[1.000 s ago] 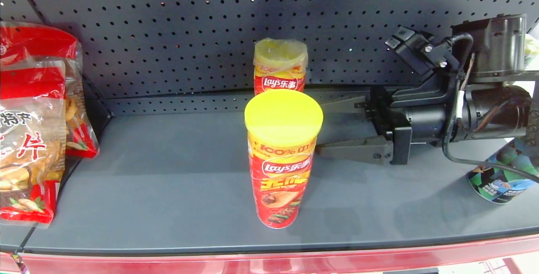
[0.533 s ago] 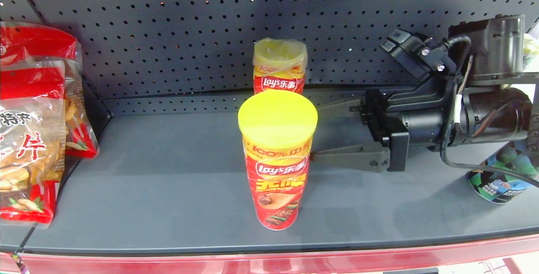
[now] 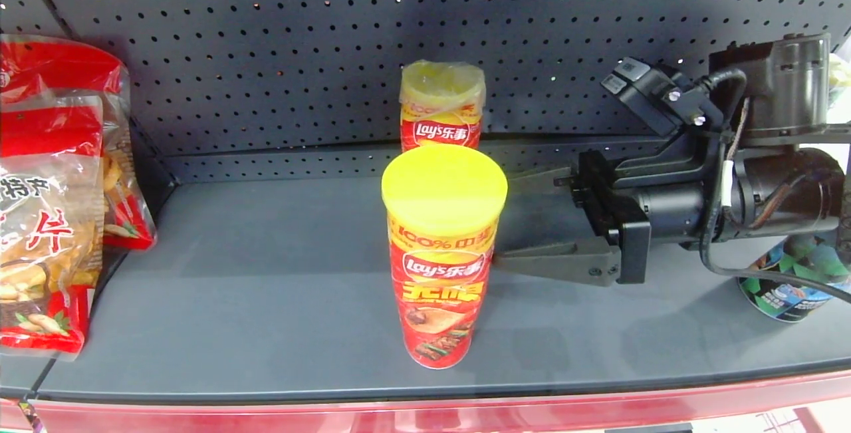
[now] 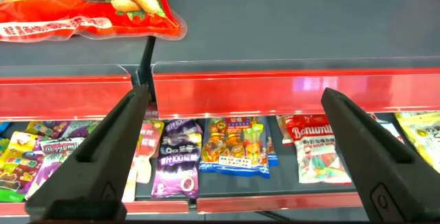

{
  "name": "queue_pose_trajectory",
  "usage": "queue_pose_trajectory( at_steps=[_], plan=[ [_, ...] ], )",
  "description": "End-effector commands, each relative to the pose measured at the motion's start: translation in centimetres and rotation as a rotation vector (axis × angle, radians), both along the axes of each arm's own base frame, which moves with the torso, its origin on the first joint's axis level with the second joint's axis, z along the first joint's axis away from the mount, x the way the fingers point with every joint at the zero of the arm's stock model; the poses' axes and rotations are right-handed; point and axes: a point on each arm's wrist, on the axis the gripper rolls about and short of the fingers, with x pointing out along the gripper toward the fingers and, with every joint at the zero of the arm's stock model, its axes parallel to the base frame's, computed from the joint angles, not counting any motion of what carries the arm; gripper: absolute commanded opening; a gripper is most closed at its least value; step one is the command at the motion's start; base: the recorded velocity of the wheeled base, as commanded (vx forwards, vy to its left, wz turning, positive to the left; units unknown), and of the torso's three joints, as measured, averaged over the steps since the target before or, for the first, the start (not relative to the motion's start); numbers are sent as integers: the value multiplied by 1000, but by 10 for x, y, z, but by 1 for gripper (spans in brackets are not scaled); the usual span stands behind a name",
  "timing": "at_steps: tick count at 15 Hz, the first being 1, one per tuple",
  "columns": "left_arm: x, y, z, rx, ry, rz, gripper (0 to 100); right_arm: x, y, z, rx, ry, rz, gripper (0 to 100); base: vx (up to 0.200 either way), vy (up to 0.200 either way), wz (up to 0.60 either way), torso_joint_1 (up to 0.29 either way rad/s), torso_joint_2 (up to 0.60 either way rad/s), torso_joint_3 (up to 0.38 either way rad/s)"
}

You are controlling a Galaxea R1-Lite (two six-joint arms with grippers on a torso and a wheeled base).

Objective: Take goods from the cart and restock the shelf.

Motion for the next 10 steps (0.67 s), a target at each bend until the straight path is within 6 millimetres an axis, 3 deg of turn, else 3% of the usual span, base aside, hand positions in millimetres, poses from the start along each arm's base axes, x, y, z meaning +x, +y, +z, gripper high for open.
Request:
queue_pose_trajectory(
  at_steps=[1,3,10],
  plan=[
    [0,0,0,0,1,1,100,-1,-2,1,2,-4,-2,100,0,0,0,0,0,0],
    [0,0,0,0,1,1,100,0,-6,1,3,-4,-15,100,0,0,0,0,0,0],
    [0,0,0,0,1,1,100,-22,-50,21,43,-67,-125,100,0,0,0,0,0,0]
  ],
)
